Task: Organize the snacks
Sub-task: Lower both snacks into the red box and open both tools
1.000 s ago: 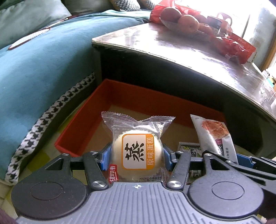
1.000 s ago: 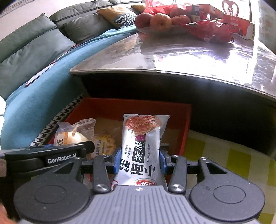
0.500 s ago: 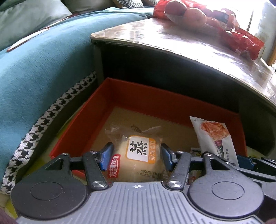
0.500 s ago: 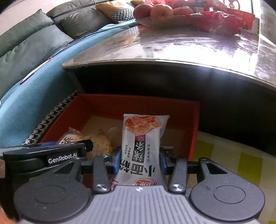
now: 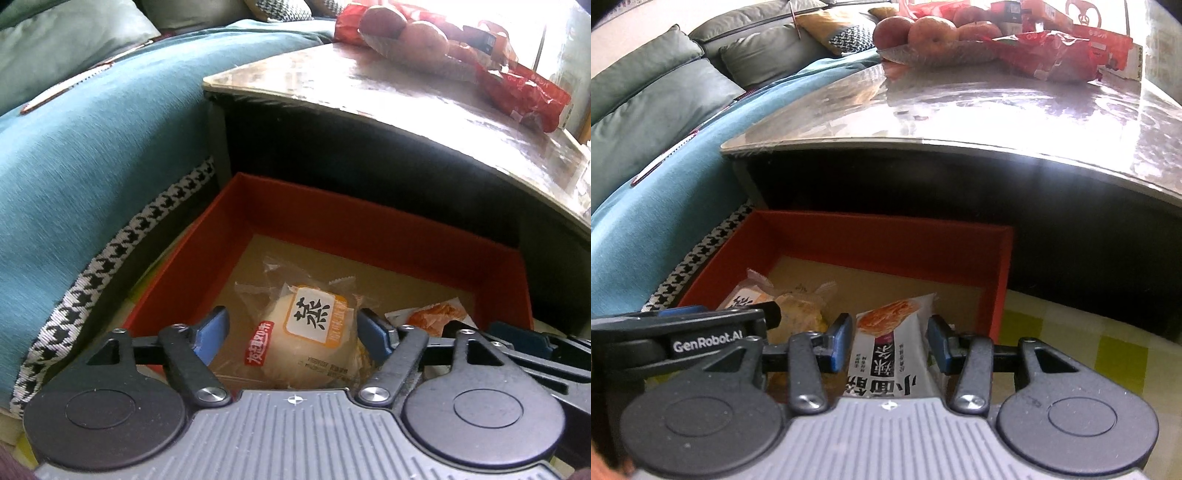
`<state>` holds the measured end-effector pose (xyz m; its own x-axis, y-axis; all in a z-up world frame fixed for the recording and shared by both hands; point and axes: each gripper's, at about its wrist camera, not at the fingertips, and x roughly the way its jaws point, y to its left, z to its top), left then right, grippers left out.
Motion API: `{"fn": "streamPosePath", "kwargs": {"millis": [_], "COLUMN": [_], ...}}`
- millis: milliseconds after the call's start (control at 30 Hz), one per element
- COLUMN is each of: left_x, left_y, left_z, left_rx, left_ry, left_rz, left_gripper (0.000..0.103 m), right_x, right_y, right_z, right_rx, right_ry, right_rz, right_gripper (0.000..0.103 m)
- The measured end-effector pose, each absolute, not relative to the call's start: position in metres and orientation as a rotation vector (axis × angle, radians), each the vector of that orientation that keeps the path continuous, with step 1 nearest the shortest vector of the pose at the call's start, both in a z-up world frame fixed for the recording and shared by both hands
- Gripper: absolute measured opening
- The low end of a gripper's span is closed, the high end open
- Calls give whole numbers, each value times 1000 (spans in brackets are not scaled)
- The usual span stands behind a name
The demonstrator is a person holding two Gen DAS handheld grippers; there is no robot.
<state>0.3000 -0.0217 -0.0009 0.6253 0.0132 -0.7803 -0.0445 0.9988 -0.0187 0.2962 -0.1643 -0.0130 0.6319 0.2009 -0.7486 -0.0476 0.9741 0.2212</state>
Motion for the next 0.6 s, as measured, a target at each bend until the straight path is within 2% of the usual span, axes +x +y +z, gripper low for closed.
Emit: {"fn": "streamPosePath", "kwargs": {"millis": [600], "left_x": [277], "left_y": [-18], "left_z": [25], "left_rx": [-92], "left_ry": [857], "left_rz": [9], "left_gripper": [88], "right_x": [274], "right_y": [-169], "right_z": [15], "right_rx": [185], "right_ry": [848], "right_rz": [129], "right_gripper": [52]}}
